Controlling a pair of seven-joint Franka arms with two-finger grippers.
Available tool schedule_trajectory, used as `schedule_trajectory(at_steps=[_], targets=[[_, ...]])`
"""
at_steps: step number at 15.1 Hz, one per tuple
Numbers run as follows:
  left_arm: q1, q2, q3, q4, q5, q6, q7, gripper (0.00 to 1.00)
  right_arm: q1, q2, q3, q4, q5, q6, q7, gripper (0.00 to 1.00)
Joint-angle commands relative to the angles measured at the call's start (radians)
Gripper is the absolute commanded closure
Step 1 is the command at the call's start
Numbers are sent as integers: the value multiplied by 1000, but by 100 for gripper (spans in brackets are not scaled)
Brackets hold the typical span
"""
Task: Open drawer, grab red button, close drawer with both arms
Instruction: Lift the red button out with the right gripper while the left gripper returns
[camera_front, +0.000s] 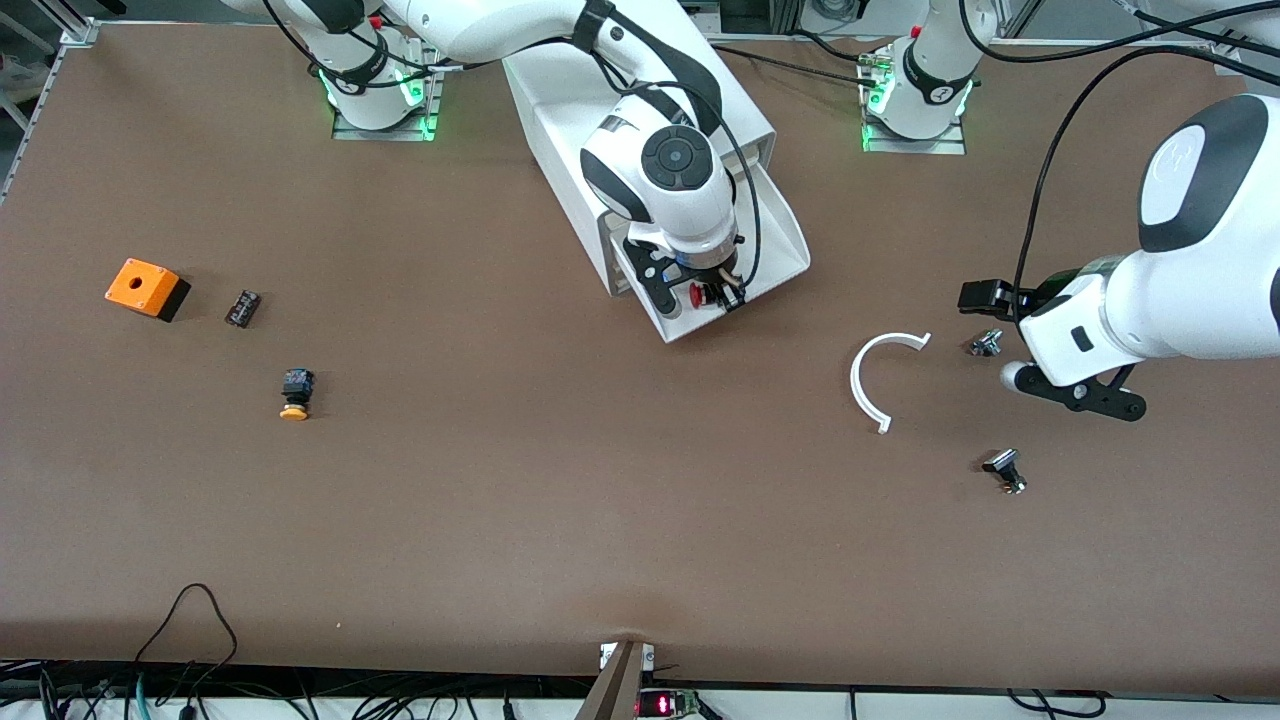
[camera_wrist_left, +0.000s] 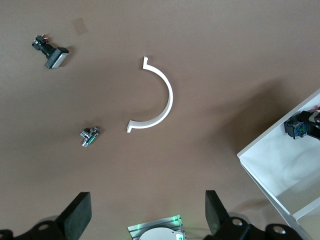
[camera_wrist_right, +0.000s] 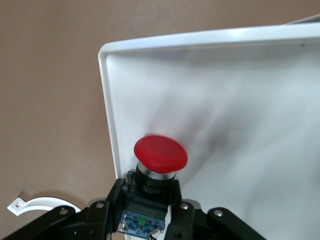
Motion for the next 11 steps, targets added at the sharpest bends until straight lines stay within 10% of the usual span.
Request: schedule_trajectory(at_steps=[1, 11], targets=[[-8, 12, -3, 4, -26, 27, -125, 0, 7, -2, -10, 30, 1, -45, 14, 100], [-62, -40, -17, -239, -60, 354, -538, 0, -181, -101, -5, 105, 71, -302, -628, 100]])
